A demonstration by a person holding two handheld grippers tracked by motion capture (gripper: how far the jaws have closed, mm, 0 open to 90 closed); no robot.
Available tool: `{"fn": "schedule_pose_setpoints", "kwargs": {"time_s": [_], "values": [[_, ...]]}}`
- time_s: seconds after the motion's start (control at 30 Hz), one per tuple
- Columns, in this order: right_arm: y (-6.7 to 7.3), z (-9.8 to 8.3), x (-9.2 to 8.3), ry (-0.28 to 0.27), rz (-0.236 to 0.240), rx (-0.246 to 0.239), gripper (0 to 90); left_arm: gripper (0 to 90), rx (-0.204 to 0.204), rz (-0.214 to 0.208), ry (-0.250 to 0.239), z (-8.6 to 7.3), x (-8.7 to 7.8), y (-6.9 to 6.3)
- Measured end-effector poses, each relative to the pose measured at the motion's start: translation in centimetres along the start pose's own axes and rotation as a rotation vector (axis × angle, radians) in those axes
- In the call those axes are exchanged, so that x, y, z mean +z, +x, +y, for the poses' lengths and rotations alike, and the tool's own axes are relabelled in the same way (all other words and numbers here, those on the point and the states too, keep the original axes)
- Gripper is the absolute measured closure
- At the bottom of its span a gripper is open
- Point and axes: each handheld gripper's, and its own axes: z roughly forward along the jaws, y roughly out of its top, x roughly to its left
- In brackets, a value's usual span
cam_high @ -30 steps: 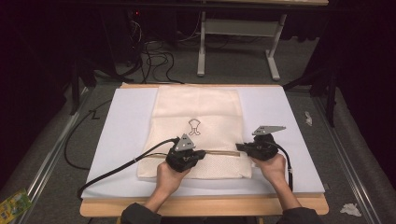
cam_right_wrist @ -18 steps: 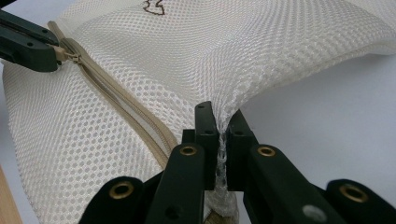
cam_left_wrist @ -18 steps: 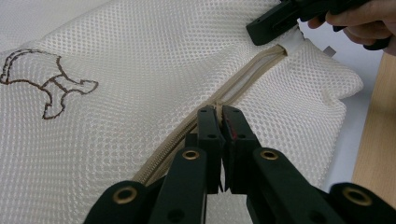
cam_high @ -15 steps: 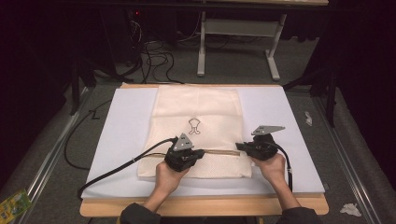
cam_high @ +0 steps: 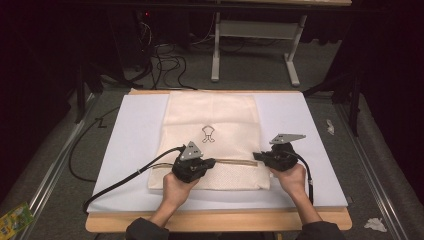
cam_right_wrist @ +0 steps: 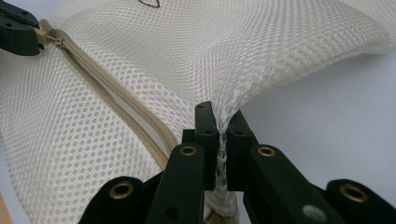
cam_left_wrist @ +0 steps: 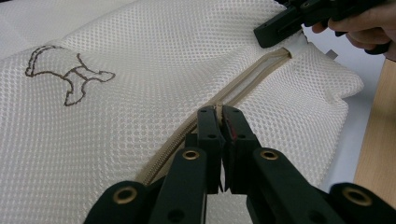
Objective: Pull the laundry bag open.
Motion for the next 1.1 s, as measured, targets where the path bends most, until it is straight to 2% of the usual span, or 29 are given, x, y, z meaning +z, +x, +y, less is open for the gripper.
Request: {"fn": "schedule_pose_setpoints", "kwargs": {"time_s": [0.17, 0.5, 1.1], "values": [[-0.1, 0.0, 0.0, 0.000, 0.002, 0.008, 88.1, 87.3, -0.002, 0.015, 0.000, -0.2, -0.3, 0.2], [-0.1, 0.1, 0.4, -0.002, 0.006, 0.012, 88.1, 87.3, -0.016, 0.017, -0.010, -0.4, -0.8, 0.7], [0.2, 0.5, 0.3, -0.017, -0.010, 0.002, 88.2, 87.3, -0.009, 0.034, -0.014, -0.3, -1.4, 0.8]]}}
